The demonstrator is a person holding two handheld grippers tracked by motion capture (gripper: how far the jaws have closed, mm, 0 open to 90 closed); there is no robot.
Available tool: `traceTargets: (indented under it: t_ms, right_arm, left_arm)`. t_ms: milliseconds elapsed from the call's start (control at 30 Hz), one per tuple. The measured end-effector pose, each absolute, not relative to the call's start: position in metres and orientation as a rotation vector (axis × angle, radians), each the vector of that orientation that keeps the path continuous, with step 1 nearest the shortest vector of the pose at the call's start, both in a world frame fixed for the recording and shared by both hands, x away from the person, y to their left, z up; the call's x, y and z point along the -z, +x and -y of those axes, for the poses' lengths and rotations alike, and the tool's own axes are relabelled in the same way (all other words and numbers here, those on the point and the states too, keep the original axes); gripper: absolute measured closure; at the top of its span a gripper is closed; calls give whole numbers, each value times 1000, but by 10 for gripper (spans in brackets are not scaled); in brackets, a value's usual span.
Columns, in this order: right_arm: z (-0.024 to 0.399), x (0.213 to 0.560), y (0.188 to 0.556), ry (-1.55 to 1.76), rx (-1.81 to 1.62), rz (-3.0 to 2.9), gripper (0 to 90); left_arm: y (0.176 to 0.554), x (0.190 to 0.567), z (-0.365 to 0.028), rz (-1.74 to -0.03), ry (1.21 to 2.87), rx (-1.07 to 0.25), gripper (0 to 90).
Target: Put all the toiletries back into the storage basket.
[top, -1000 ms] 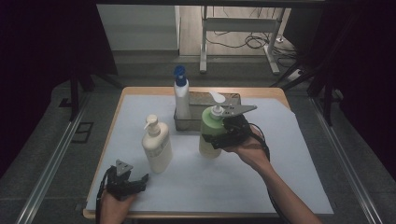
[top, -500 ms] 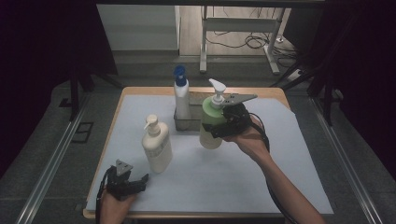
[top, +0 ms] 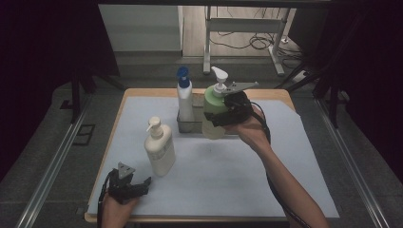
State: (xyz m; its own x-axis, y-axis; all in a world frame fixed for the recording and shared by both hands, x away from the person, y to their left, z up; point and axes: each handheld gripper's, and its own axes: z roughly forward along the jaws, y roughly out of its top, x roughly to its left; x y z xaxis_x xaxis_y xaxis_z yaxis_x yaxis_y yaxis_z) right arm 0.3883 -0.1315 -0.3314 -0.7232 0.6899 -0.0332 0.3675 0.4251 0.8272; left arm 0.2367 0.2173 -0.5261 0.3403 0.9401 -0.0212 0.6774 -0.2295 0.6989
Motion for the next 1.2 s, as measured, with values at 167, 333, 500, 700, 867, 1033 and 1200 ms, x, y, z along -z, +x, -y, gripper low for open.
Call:
traceTargets:
  t_ms: [167,333,500,700,867,1033,1200]
  right_arm:
    - [130,329,399,923,-1202,-2297,120]
    - [129,326,409,944,-1192,-2281,120]
    - [128,325,420,962,-1188,-2261,120]
    - [127,327,432,988,-1175,-2239,120]
    - [126,330,443,1005,-1176,-2221,120]
    - [123,335,451,1012,-1162,-2200,120]
    - [121,341,459,1026,-1150,-2189,120]
  left_arm:
    - [237,526,-217,-1410,1991,-550,132]
    - [237,526,-217,-1410,1992,-550,132]
    - [237,526,-217,-1410,1992,-549,132]
    - [237,526,-217,-1410,1992,-549,131]
    - [237,526,-217,-1410,1992,-549,131]
    - [237,526,-217,-1413,1988,-547,131]
    - [237,526,-217,-1412,1990,-546,131]
